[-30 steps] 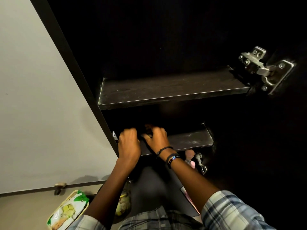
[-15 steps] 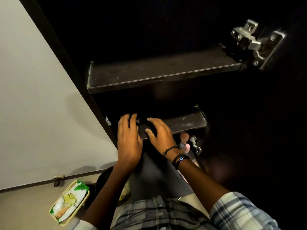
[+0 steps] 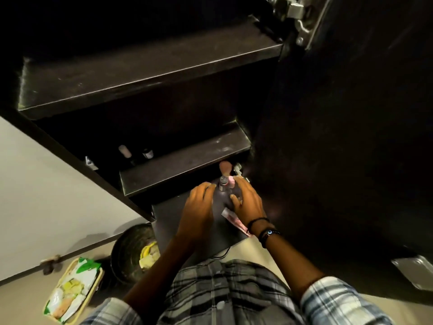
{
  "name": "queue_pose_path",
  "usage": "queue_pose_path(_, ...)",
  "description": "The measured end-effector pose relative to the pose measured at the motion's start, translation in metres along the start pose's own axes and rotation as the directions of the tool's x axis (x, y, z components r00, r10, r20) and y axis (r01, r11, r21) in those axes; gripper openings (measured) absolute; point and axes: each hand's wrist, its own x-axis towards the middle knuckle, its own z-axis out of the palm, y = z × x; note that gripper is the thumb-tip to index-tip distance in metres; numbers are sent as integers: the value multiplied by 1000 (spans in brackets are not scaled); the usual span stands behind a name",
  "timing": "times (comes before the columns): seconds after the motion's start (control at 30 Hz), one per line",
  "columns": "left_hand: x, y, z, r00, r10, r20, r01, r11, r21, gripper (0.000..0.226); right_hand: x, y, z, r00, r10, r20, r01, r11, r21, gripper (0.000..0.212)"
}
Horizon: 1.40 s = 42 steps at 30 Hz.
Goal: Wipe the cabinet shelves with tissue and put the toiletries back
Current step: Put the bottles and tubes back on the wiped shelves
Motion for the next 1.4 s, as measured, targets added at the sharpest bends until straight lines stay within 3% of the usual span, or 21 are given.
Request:
queue_pose_path(0.17, 12, -10, 37, 975, -88, 206, 75, 995, 69, 52, 4, 33, -2, 985, 144, 98, -127, 979, -160, 60)
queue_pose_path(0.33, 47, -18, 65, 939, -65, 338, 24, 992, 125, 61, 35, 43, 9, 976, 84, 202, -37, 973, -226, 55)
queue_pose_path(0.43, 75, -18, 77, 938, -78, 338, 44, 993, 108, 59, 60, 42, 19, 960, 3, 281, 69, 966, -247, 59)
queue_pose_path(0.53, 89, -26, 95, 954, -87, 287, 90, 996, 4, 62, 79, 51, 34, 936, 46, 349, 75, 943, -324, 65)
queue_pose_path(0.67, 99, -42, 108, 949, -114, 295, 116, 993, 12, 68, 90, 65, 50, 935, 72, 348, 68, 925, -373, 62)
queue_pose_path(0.8, 102, -52, 112, 955, -135, 266, 127, 991, 44, 35, 93, 69, 61, 966, 52, 254, 50, 924, -379, 58)
queue_pose_path(0.93, 94, -45, 96, 964, -156, 214, 154, 988, 26, 29, 97, 62, 59, 971, 92, 222, 10, 908, -419, 43)
queue_pose_path(1.07, 78, -34, 61, 977, -144, 154, 162, 980, -113, 35, 86, 42, 42, 994, 72, 86, -44, 956, -289, 29)
queue_pose_path(1.2, 50, -18, 14, 974, -204, 95, 221, 950, -220, 47, 55, 11, 22, 1000, -13, -25, 9, 988, -155, 15)
queue_pose_path(1.4, 6, 10, -60, 943, -330, -48, 290, 882, -371, 33, 10, -56, -13, 980, -155, -123, 171, 976, 136, 23)
